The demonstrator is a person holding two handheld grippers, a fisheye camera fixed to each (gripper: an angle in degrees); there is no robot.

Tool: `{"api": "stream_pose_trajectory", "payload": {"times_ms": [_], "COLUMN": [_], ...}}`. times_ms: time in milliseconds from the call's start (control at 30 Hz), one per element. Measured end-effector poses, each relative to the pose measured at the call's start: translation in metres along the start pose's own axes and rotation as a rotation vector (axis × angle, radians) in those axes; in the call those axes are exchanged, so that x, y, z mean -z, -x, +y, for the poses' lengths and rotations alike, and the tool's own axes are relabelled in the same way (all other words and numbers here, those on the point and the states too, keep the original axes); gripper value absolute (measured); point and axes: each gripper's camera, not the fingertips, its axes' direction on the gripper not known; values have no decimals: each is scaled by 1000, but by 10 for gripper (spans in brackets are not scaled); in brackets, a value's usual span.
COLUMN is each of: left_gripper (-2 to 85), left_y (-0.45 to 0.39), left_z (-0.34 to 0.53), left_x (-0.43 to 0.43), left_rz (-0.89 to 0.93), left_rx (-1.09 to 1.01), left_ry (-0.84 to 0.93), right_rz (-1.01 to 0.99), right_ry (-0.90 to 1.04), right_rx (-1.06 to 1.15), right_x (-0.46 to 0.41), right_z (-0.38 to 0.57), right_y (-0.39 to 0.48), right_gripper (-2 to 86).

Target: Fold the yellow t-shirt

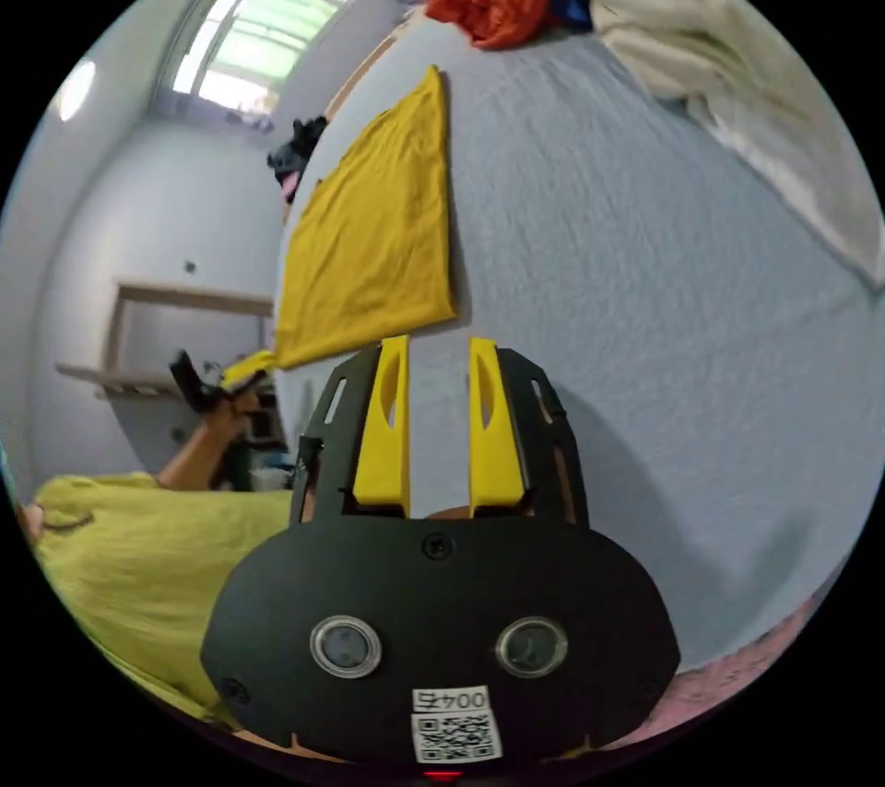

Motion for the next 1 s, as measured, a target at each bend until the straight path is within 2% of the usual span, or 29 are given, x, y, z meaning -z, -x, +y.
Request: {"api": "stream_pose_trajectory", "payload": {"times_ms": [67, 133, 333, 433, 800, 900, 1000], "left_gripper": [81, 96, 125, 127, 106, 46, 24], "left_y": [-26, -52, -141, -183, -271, -275, -257], "left_z": [-23, -45, -114, -141, -181, -184, -189], "left_x": [-12, -25, -75, -101, -177, -174, -156], "left_rz": [7, 19, 7, 22, -249, -363, -261], "left_rx": [-51, -111, -333, -440, -621, -586, -437], "left_ry": [-21, -41, -38, -21, 103, 73, 40], "right_rz": [-196, -290, -306, -333, -398, -406, -399], "right_ry": [-115, -193, -242, -260, -278, -274, -263], "right_rx": [-182, -293, -427, -419, -372, -350, -336], "right_x": [3, 3, -9, -2, 9, 7, 5], "right_z": [7, 11, 6, 1, -12, -16, -29], "right_y": [-31, -48, -69, -76, -88, -88, -96], "right_gripper": [115, 116, 100, 55, 3, 9, 54]}}
